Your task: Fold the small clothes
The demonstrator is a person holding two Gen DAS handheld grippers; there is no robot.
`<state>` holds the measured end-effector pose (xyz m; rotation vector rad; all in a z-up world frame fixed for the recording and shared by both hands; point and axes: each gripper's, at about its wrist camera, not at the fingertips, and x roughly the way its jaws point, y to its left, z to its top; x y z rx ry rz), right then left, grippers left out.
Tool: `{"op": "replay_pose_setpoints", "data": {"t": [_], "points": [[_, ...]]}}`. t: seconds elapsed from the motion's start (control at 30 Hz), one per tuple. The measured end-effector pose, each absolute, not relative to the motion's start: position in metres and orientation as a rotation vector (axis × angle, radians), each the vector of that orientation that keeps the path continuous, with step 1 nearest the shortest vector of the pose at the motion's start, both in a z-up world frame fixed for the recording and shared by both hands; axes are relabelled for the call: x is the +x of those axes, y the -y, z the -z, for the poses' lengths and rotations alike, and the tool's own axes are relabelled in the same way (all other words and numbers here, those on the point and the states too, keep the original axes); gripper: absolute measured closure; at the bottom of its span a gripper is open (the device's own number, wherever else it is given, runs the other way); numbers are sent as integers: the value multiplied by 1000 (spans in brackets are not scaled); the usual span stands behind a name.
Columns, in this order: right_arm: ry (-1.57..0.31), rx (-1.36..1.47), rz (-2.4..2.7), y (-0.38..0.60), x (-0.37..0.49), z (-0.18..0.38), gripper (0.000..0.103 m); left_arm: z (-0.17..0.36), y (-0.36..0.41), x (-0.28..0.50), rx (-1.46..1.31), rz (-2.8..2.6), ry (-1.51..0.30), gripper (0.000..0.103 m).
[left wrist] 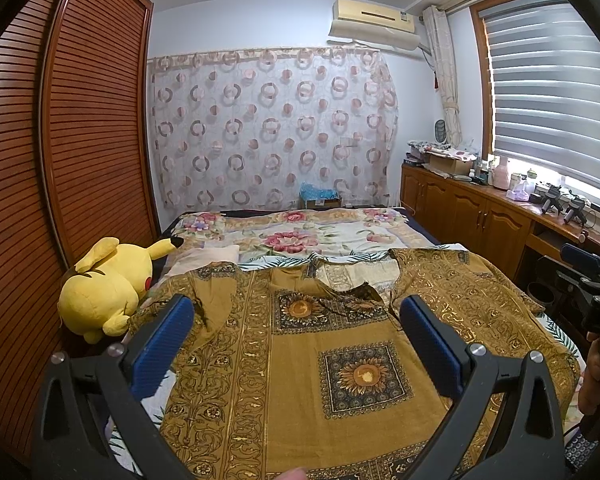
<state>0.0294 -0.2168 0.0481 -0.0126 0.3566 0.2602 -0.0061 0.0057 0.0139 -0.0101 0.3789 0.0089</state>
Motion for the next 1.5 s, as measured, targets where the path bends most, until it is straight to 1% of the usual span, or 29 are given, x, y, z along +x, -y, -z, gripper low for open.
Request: {"op": "replay_pose_setpoints", "data": {"t": [0.6, 0.8, 0.97, 1.07, 1.5], "points": [[-358, -11, -261, 219, 29, -48, 0, -14, -4, -6, -9, -10, -377, 0], [-368, -4, -270, 216, 29, -46, 0, -11, -6, -4, -14, -16, -401, 0], [-391, 3, -295, 211, 27, -43, 0, 0, -17, 1, -23, -33, -419, 0], [-410, -1, -296, 192, 28, -32, 0, 7, -25, 4, -26, -47, -430, 0], [-461, -47, -318, 185, 52, -21, 0, 32, -71, 14, -48, -112, -478, 0]]}}
